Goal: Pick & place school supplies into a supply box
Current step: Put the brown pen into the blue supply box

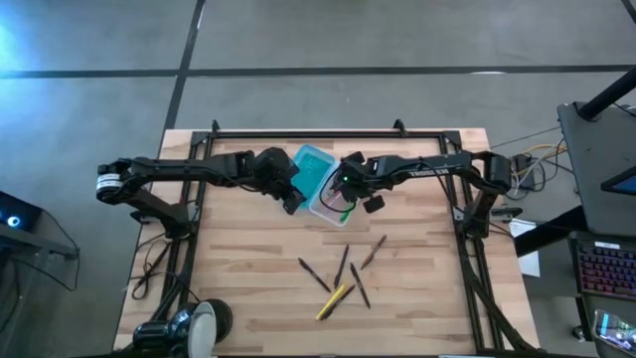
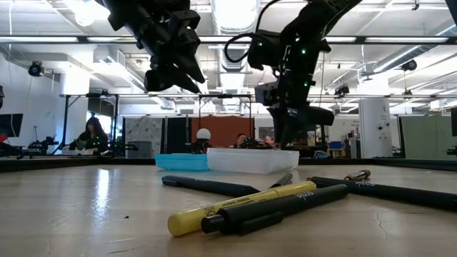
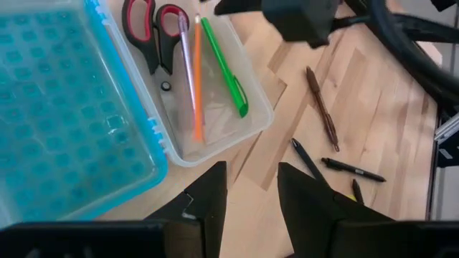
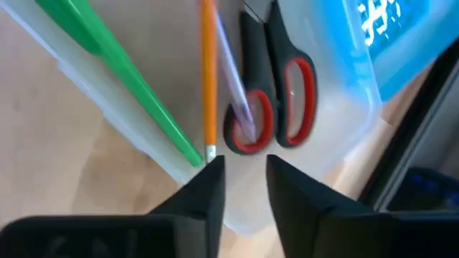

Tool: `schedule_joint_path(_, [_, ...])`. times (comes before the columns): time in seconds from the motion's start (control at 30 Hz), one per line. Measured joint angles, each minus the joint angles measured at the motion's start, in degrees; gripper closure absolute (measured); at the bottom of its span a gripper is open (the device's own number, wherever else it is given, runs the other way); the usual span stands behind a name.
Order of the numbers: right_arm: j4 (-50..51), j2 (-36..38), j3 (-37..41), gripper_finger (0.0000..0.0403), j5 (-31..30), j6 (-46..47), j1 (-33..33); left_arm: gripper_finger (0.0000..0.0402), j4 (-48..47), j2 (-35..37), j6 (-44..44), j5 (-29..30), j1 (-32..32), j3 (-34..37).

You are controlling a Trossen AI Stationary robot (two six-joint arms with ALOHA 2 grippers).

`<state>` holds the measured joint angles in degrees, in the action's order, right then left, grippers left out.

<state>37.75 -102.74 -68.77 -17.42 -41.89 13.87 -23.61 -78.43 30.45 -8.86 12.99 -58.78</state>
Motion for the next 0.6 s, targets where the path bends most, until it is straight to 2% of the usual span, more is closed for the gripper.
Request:
schedule_joint_path(0.17, [3.9, 2.3, 0.3, 0.0251, -0.7, 2.8, -0.3, 0.0294, -0.4, 0.0, -0.3, 0.0, 0.0, 0.0])
schedule_joint_path(0.27, [7.3, 6.2, 1.1, 0.0234, 1.2, 7.2, -1.2, 0.0294, -1.1, 0.0, -1.0, 0.0, 0.0, 0.0])
schedule_joint_path(0.4, [8.9, 13.0, 5.9, 0.0232, 6.6, 11.7, -4.4, 0.0294, -1.4, 0.0, -3.5, 0.0, 0.0, 0.0])
schedule_joint_path(0.6, [8.5, 20.3, 16.5, 0.0245, 12.7, 12.1, -14.1, 0.0294, -1.3, -0.1, -5.9, 0.0, 0.0, 0.1])
